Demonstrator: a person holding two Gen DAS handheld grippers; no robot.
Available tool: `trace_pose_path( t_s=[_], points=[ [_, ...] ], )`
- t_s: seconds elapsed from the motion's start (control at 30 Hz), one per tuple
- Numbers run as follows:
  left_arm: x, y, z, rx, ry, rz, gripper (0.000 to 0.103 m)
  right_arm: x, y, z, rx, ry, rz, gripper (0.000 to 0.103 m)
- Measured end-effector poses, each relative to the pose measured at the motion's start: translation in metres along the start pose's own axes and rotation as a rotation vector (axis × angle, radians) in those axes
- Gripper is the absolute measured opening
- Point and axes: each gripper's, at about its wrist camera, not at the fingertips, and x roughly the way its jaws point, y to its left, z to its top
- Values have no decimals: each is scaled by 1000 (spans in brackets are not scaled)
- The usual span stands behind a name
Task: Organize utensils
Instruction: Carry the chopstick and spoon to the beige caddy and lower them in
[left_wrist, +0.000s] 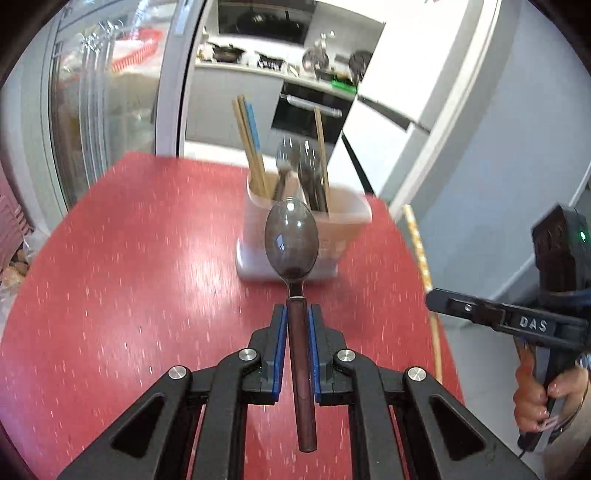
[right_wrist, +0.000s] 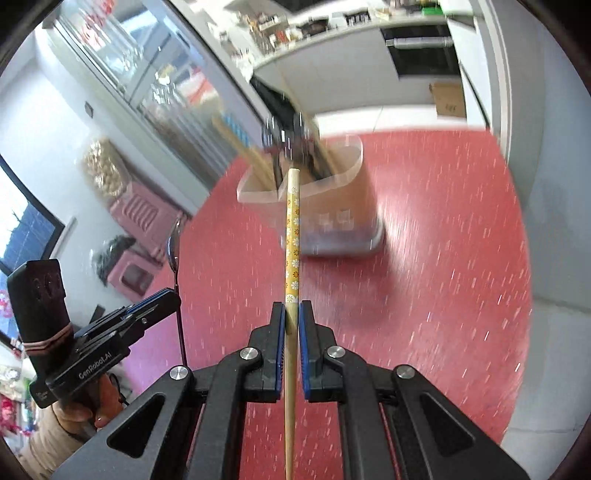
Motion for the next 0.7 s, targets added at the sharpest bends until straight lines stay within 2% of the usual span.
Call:
trace_pose_path(
  t_s=[0.27,0.47,0.7],
  points=[
    [14,5,64,-18,-110,-9,39,-12,9,65,-19,-140,-26,8],
    [36,2,111,-12,-180,-15,39,3,15,116,-41,-200,-15,8],
    [71,-4,139,24,-225,-1,39,31,21,162,-92,-272,-13,8]
  ],
)
